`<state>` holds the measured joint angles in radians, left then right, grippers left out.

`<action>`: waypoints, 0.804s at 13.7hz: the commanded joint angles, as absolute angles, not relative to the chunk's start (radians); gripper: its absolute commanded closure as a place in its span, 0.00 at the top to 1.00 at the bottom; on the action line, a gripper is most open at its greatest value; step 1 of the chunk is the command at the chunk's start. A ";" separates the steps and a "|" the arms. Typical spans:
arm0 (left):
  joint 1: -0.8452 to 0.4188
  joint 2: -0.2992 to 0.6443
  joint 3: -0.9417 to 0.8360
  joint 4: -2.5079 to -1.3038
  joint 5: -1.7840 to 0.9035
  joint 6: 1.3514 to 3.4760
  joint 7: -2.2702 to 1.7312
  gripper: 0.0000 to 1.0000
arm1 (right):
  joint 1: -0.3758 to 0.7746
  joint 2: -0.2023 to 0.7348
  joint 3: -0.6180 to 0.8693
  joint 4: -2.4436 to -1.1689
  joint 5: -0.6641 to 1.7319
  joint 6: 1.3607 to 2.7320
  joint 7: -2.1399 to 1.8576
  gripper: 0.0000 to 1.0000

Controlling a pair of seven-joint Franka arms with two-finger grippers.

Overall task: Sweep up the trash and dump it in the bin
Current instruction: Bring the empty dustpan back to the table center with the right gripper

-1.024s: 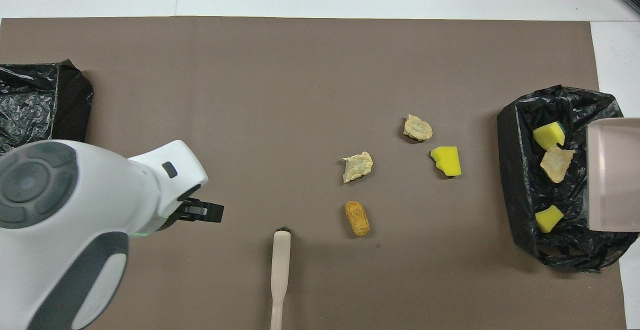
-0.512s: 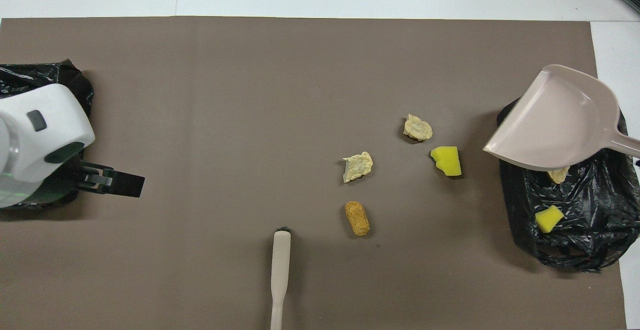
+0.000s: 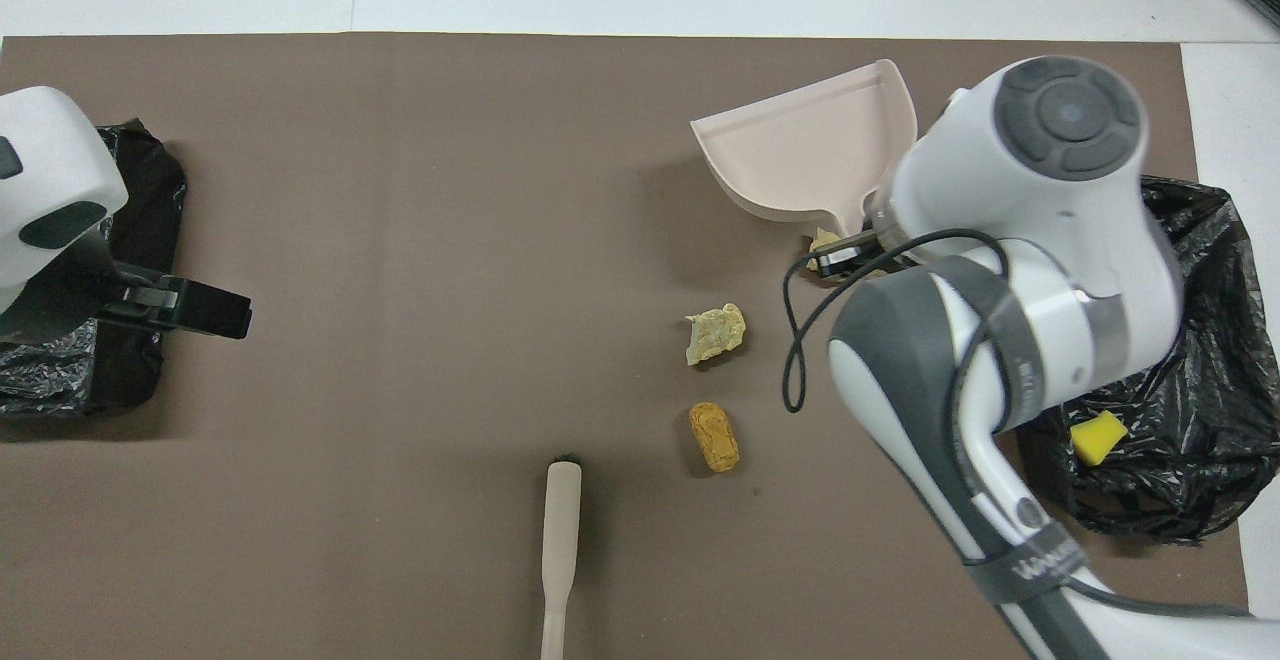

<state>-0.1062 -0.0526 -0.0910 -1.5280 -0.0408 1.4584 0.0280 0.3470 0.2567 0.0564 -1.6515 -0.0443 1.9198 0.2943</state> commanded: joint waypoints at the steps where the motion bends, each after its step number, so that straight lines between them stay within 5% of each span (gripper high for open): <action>1: -0.153 -0.057 -0.051 -1.517 -0.025 1.451 0.028 1.00 | 0.435 0.331 0.051 -1.626 -0.025 1.989 0.461 0.00; 6: -0.150 -0.058 -0.052 -1.519 -0.026 1.453 0.025 1.00 | 0.584 0.451 0.049 -1.580 -0.031 2.104 0.745 0.00; 11: -0.140 -0.067 -0.051 -1.540 -0.031 1.466 0.037 1.00 | 0.598 0.465 0.051 -1.615 -0.017 2.206 0.808 0.00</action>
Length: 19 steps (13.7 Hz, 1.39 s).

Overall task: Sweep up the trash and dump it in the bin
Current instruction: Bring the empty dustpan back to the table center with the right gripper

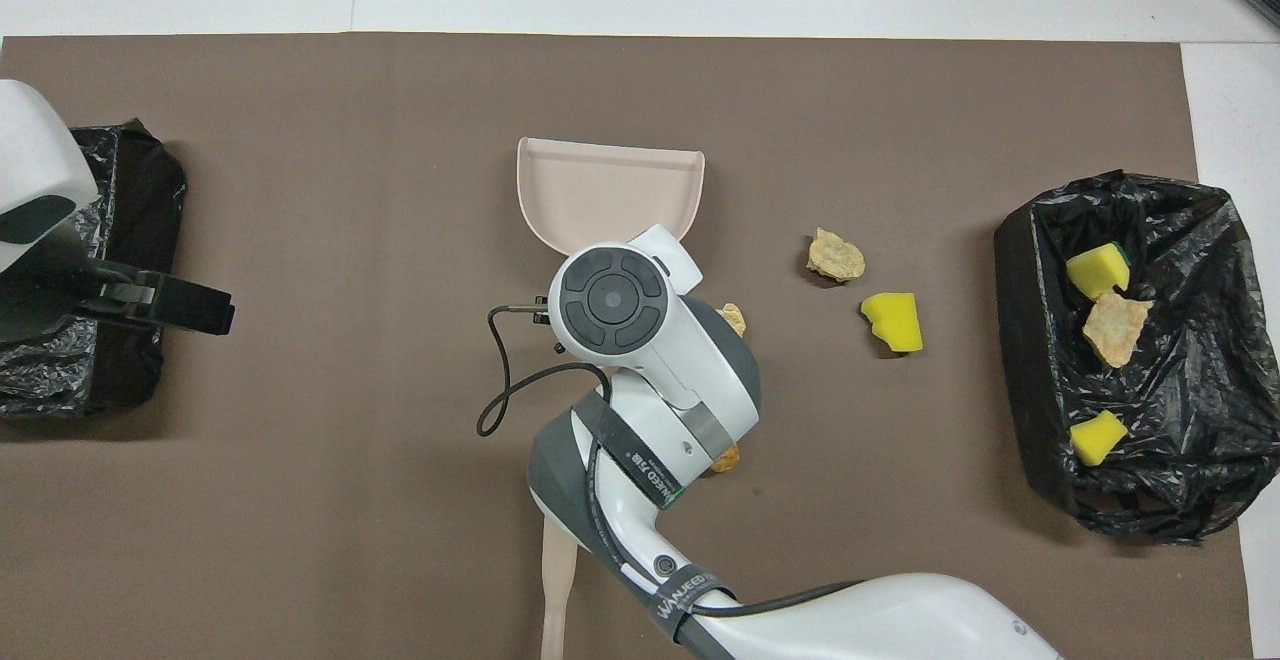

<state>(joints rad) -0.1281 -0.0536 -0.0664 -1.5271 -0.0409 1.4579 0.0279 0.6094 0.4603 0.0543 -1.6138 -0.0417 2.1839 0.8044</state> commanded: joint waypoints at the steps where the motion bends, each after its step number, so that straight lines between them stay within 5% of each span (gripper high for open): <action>1: -0.137 -0.072 -0.051 -1.552 -0.031 1.474 0.040 1.00 | 0.597 0.468 0.051 -1.615 -0.015 2.206 0.807 0.00; 6: -0.143 -0.072 -0.051 -1.572 -0.032 1.506 0.038 1.00 | 0.588 0.457 0.054 -1.655 0.044 2.198 0.677 0.00; 7: -0.147 -0.072 -0.051 -1.578 -0.032 1.517 0.038 1.00 | 0.586 0.456 0.054 -1.661 0.063 2.200 0.648 0.20; 8: -0.149 -0.071 -0.051 -1.589 -0.032 1.547 0.038 1.00 | 0.587 0.453 0.054 -1.664 0.063 2.200 0.640 0.89; 9: -0.152 -0.068 -0.051 -1.612 -0.034 1.602 0.040 1.00 | 0.588 0.453 0.052 -1.661 0.064 2.198 0.652 1.00; 14: -0.221 0.011 -0.057 -1.621 -0.037 1.741 0.037 1.00 | 0.552 0.391 0.052 -1.666 0.064 2.089 0.658 1.00; 19: -0.310 0.139 -0.058 -1.626 -0.038 1.888 -0.007 1.00 | 0.551 0.119 0.051 -1.946 0.064 2.111 0.644 1.00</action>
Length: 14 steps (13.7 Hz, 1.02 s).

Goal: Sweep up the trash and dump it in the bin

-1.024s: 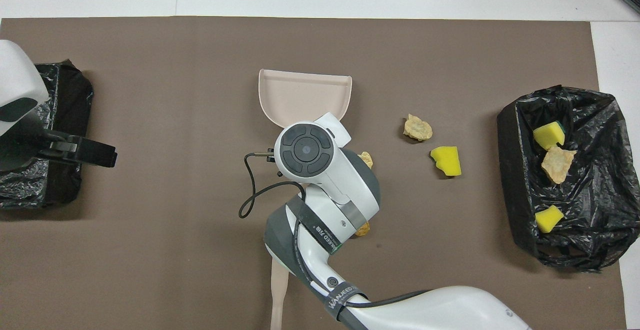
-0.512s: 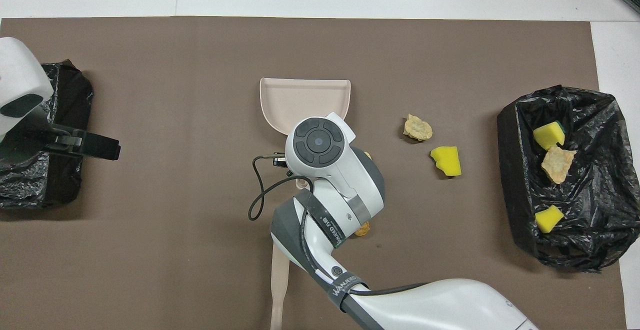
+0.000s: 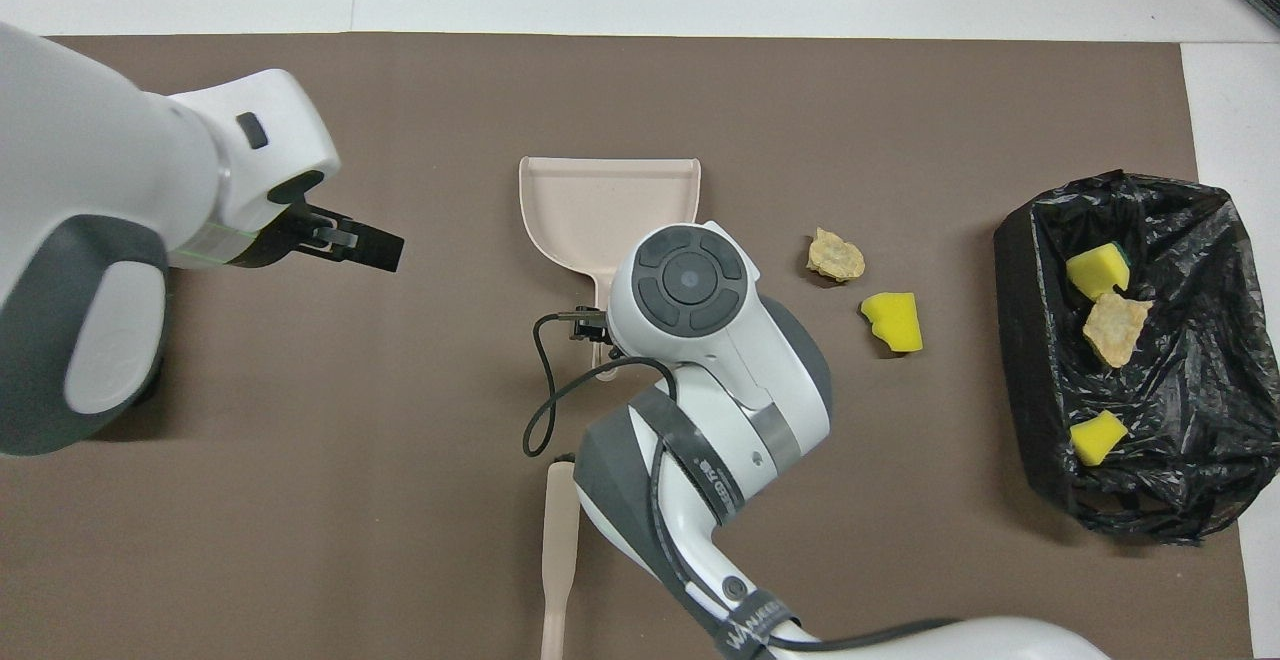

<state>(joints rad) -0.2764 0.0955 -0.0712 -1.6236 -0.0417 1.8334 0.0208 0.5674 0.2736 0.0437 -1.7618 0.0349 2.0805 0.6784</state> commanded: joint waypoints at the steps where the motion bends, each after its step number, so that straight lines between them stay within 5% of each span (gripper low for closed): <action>1: -0.337 0.179 -0.058 -1.629 -0.038 1.929 -0.023 1.00 | 0.548 0.066 0.051 -2.000 0.064 2.114 0.640 1.00; 7: -0.500 0.316 -0.058 -1.759 -0.038 2.197 -0.256 1.00 | 0.557 -0.202 0.052 -2.414 0.064 2.306 0.638 1.00; 14: -0.603 0.359 -0.060 -1.822 -0.041 2.312 -0.374 1.00 | 0.640 -0.253 0.054 -2.485 0.089 2.316 0.670 1.00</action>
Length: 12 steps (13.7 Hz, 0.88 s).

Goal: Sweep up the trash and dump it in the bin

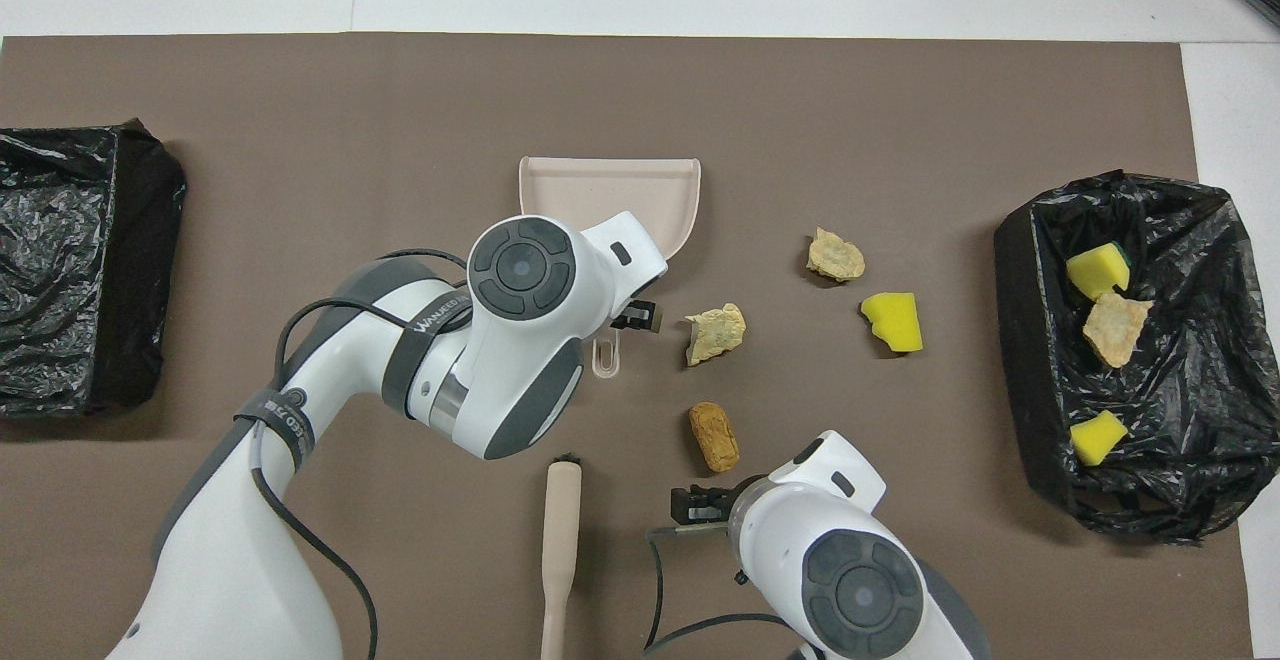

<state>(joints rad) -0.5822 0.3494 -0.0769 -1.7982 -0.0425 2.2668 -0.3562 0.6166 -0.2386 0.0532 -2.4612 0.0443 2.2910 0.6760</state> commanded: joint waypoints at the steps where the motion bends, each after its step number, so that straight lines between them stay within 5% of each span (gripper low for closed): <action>1: -0.600 0.359 -0.058 -1.818 -0.041 2.295 -0.370 1.00 | 0.640 -0.252 0.054 -2.485 0.095 2.316 0.672 1.00; 2: -0.589 0.357 -0.057 -1.815 -0.034 2.304 -0.358 0.97 | 0.641 -0.250 0.054 -2.485 0.097 2.316 0.672 1.00; 4: -0.591 0.357 -0.057 -1.819 -0.032 2.289 -0.347 0.41 | 0.643 -0.250 0.055 -2.482 0.106 2.315 0.672 0.99; 6: -0.588 0.354 -0.055 -1.813 -0.022 2.270 -0.342 0.06 | 0.667 -0.249 0.055 -2.480 0.110 2.313 0.675 0.99; 7: -0.588 0.347 -0.054 -1.815 -0.015 2.258 -0.331 0.00 | 0.669 -0.250 0.055 -2.479 0.110 2.312 0.678 0.99; 12: -0.514 0.250 -0.038 -1.807 -0.009 2.091 0.022 0.00 | 0.680 -0.249 0.057 -2.471 0.126 2.307 0.680 0.99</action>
